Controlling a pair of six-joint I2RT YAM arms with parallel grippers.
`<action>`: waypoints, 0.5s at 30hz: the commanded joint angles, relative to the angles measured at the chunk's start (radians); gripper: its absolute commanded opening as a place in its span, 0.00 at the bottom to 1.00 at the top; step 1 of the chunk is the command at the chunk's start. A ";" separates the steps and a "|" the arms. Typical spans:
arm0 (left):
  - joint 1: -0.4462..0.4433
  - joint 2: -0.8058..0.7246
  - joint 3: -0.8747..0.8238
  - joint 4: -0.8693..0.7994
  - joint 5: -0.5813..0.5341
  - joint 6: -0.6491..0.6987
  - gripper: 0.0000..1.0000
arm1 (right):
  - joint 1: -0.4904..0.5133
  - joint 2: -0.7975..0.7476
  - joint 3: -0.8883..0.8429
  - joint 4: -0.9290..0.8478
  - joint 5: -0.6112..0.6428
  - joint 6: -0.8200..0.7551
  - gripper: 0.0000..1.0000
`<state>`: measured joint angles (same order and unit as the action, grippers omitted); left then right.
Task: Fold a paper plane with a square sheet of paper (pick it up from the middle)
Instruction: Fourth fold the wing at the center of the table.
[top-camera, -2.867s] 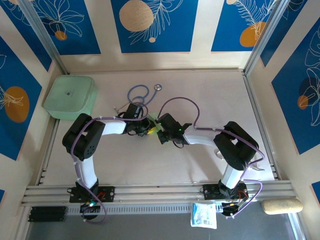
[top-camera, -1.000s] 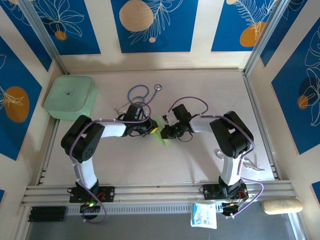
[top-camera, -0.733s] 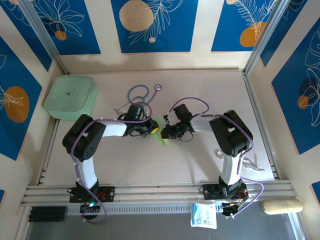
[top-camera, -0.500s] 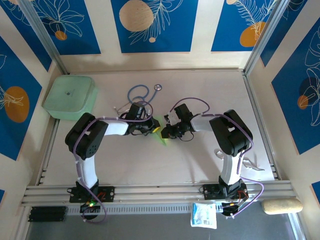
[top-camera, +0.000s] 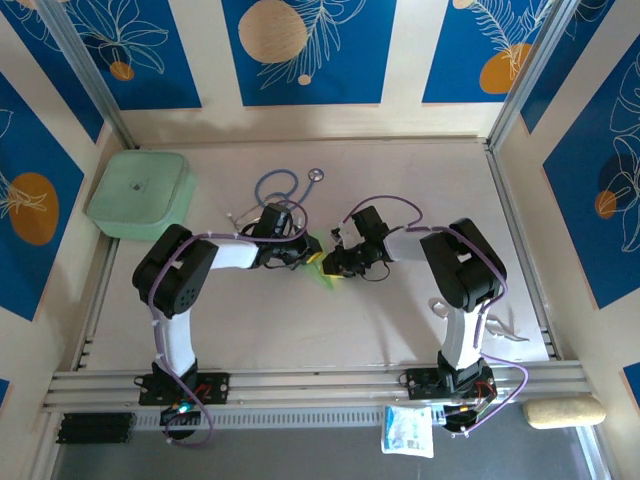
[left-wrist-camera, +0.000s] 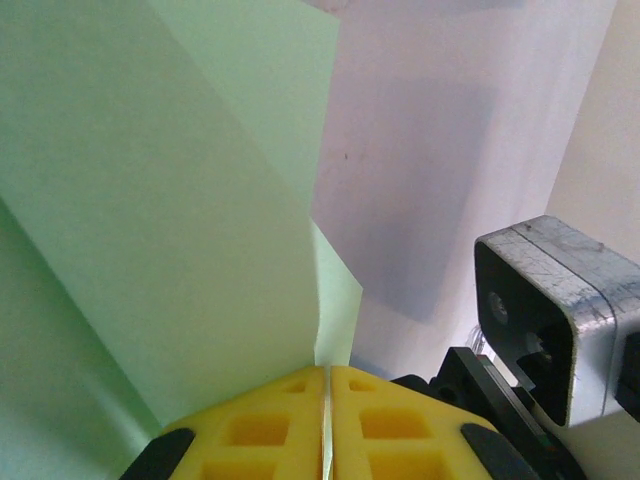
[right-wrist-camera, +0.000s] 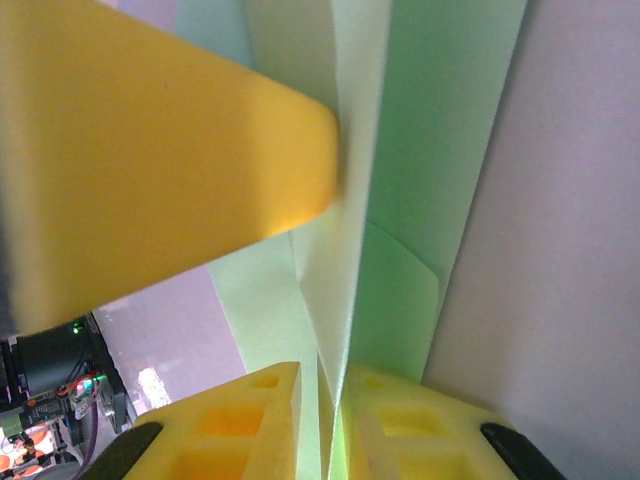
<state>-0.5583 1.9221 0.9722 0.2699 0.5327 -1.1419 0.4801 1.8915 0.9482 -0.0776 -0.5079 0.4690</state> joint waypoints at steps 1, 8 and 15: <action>-0.009 0.020 0.025 -0.012 0.021 0.034 0.10 | -0.005 -0.053 0.006 -0.063 -0.025 0.017 0.21; -0.009 0.022 0.026 -0.014 0.023 0.036 0.10 | -0.005 -0.084 -0.005 -0.092 -0.013 0.023 0.22; -0.008 0.021 0.022 -0.012 0.025 0.035 0.10 | -0.001 -0.075 -0.018 -0.105 0.000 0.017 0.22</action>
<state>-0.5587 1.9221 0.9756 0.2695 0.5354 -1.1240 0.4782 1.8286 0.9459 -0.1478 -0.5018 0.4835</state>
